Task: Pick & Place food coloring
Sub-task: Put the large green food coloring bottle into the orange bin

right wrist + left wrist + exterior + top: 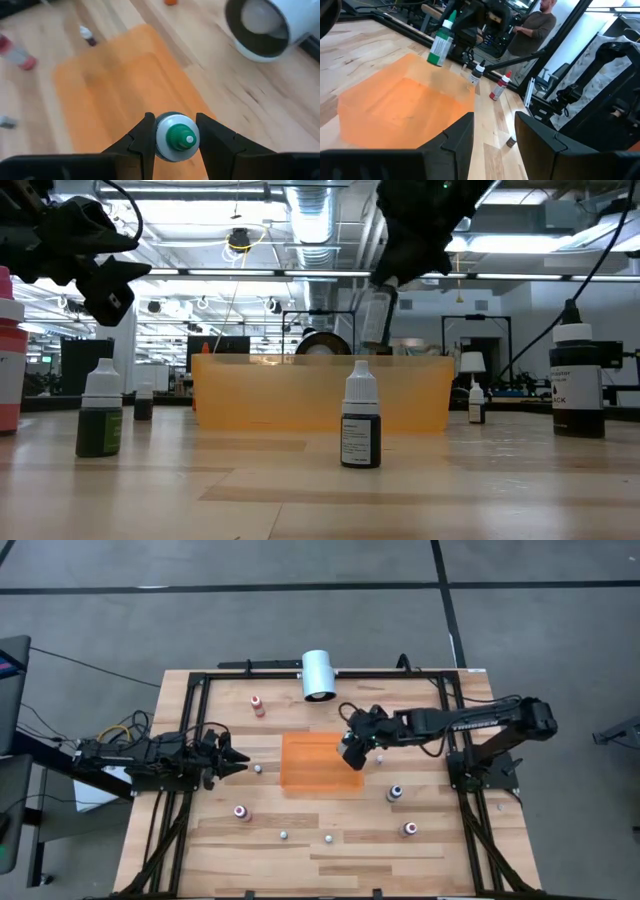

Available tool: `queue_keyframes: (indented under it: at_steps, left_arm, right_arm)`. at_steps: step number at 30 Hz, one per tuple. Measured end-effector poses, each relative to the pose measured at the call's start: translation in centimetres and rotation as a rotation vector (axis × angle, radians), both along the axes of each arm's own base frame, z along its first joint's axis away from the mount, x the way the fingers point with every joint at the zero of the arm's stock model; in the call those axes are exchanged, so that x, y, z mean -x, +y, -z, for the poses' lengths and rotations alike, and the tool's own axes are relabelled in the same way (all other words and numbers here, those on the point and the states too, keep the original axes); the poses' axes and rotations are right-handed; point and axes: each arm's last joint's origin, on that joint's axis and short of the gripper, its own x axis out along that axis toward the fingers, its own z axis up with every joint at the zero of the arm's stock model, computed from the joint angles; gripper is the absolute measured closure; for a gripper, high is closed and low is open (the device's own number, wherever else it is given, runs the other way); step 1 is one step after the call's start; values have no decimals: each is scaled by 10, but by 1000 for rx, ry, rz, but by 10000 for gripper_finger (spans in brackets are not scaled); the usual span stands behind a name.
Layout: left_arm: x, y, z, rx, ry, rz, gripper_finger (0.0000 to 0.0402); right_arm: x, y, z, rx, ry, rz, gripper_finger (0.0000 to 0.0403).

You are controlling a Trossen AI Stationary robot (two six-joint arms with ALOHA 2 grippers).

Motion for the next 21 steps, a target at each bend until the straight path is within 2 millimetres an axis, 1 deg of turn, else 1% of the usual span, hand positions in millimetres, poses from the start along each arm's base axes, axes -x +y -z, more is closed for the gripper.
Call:
queue_keyframes:
  at_steps: [4,8,10,13,18,21]
  left_arm:
    - [0,0,0,0,2,-1,268]
    - [0,0,0,0,2,-4,268]
    - [0,0,0,0,3,-4,268]
    - [0,0,0,0,3,-4,268]
    - [0,0,0,1,4,-4,268]
    - [0,0,0,1,3,-4,268]
  right_arm:
    - [-3,1,10,52,60,31,285]
    - [-7,1,18,62,92,37,285]
    - [-7,1,26,76,140,42,285]
    - [-11,1,33,84,164,40,285]
    - [-18,1,53,111,237,50,285]
    - [-21,1,59,129,258,58,285]
